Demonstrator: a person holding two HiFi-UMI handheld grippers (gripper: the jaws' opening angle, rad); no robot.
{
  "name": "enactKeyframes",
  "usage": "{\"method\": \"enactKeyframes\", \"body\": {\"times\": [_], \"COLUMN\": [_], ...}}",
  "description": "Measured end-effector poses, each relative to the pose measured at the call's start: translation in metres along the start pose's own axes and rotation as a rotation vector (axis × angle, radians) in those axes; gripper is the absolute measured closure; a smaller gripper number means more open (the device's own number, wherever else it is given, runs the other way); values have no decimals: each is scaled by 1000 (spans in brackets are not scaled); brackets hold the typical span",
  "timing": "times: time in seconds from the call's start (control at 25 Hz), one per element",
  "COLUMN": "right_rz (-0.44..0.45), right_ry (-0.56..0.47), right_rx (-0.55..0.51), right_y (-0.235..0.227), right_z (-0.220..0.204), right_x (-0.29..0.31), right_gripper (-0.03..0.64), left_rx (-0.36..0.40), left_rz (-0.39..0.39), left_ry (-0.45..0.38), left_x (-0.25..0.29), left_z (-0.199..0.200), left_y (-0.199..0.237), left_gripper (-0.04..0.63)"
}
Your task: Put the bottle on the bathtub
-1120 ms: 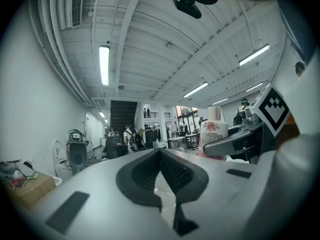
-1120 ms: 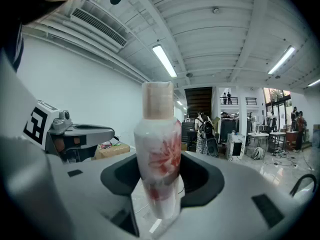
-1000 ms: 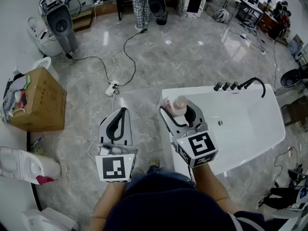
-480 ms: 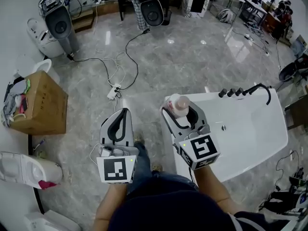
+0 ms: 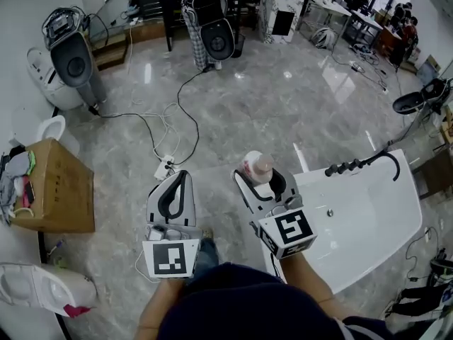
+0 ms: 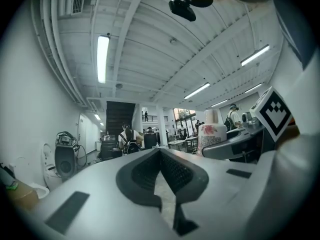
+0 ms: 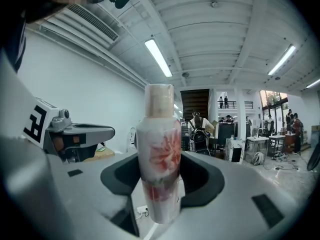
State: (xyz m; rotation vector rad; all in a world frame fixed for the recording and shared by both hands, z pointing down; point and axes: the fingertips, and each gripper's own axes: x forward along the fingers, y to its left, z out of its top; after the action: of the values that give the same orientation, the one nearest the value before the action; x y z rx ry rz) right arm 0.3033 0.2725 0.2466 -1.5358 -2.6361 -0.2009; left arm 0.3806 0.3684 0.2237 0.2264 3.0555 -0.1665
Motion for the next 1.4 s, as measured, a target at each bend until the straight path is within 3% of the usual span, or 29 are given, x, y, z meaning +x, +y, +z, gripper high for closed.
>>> {"method": "enactKeyframes", "body": {"times": [0.2,0.4,0.96,1.4], "right_rz": [-38,-112,-251,-263], "right_ry": [-17,-26,40,10], "right_rx": [8,12,57,48], "right_y": [-19,-44,-125,-230], "right_z": [3,4,-21,-14], "right_x": [67,104,160,268], "right_gripper": [377,377,377,377], "left_rx": [-6,-15,-76,-48], "left_rz": [-27,-86,-225,-297], "left_ry": [-8,-20,3,-42], "left_x": [56,105,213,373], "left_z": [-12,-24,-56,-55], "left_y": [50,72,74,76], "left_gripper": [575,575,575,575]}}
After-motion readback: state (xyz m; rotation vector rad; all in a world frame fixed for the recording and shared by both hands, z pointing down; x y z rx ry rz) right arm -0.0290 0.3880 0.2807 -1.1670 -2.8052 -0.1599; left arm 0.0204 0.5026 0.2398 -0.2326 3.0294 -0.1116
